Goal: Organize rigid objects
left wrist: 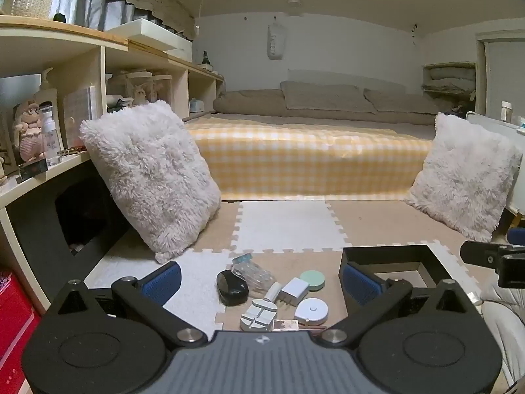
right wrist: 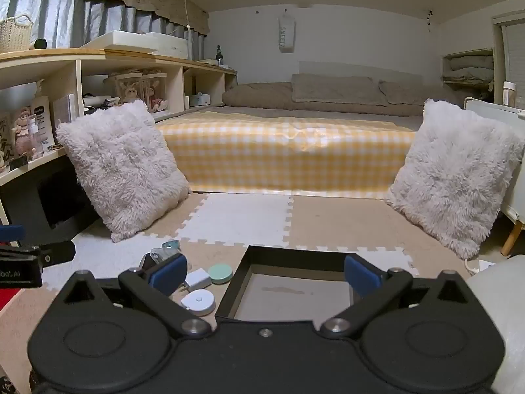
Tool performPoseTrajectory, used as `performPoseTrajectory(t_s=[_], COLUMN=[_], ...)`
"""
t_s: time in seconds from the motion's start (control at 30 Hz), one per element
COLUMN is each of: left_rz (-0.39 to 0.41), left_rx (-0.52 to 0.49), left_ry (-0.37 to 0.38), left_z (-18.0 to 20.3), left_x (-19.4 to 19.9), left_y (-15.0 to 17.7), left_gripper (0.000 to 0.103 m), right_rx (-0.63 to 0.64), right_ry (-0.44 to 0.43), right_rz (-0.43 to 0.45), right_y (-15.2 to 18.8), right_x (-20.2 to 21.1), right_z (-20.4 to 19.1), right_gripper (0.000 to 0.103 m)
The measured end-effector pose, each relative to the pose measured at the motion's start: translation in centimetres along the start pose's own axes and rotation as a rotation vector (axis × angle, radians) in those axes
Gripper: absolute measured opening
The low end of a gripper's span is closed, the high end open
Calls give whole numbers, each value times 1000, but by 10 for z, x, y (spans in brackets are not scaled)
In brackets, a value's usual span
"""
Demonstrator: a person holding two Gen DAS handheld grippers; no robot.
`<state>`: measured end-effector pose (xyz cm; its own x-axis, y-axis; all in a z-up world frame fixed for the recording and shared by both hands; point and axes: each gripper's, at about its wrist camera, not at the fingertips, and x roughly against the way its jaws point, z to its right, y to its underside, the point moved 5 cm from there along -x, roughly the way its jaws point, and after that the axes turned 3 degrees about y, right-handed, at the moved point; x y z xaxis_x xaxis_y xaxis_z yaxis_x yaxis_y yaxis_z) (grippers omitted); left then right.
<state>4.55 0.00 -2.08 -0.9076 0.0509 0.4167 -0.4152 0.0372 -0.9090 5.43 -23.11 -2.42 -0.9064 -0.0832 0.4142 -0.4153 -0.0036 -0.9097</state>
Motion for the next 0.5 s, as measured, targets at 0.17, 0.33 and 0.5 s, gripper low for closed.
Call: performPoseTrajectory(t_s=[0.17,0.33,0.5], left_rz=[-1,-4,-3], left_rx=[-2,0,2], left_ry=[-3,0,-2], left_z=[0,0,0], left_x=[0,0,0], left_y=[0,0,0], left_gripper=[103,103,103], right_rx=[-6,-4,-3], right_ry=[-3,-2,-2], right_rz=[0,0,-1], right_y=[0,0,0], right_x=[0,0,-1], right_z=[-1,-1,-2], right_gripper=[103,103,103])
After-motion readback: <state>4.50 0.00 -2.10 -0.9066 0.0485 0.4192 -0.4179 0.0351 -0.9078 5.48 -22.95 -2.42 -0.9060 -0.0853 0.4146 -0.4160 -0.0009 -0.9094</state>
